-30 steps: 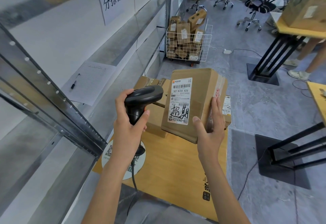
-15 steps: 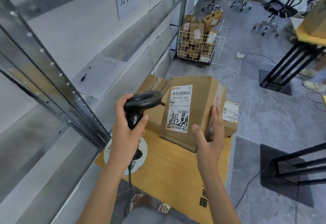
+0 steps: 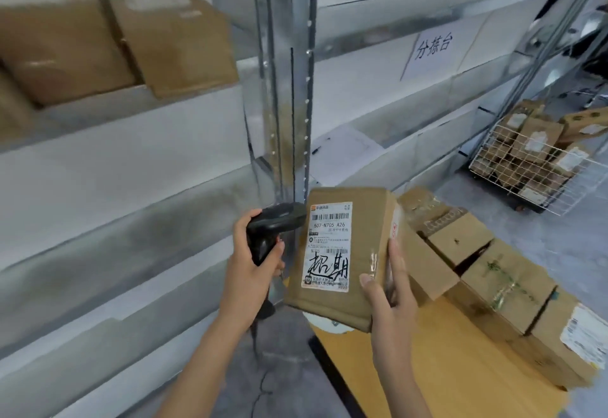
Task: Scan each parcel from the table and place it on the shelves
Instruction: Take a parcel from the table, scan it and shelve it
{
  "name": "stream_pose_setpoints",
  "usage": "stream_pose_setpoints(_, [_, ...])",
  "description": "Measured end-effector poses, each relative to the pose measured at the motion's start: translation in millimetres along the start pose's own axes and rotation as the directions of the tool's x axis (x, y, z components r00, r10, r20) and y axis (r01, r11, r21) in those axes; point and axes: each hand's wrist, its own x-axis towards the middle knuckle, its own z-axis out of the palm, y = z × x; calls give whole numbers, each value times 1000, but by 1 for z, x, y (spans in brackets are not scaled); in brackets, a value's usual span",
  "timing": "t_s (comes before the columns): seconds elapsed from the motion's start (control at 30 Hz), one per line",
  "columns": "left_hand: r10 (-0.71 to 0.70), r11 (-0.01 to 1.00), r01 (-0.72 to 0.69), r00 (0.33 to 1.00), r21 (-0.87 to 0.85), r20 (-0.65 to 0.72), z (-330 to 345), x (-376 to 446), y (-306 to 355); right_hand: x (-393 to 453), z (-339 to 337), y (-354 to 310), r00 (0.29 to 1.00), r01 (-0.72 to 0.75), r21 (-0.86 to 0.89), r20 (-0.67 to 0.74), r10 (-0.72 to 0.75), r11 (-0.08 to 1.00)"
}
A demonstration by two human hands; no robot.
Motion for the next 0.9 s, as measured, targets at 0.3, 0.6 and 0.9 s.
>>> stream_pose_setpoints(0.3, [-139,975,66,928,-214,-346,-214,-90,-12,-115,167,-23,933,-114,75,350,80,991])
stream_pose_setpoints(0.6, [-152,981,34,756,-193,-637,-426,-208,4,-280,328,-35,732,-261,82,666,142,962])
stream_pose_setpoints(0.9, [-168,978,-29,492,-209,-854,-550,-330,17,-411,428,-35,502,-366,4,843,194,931])
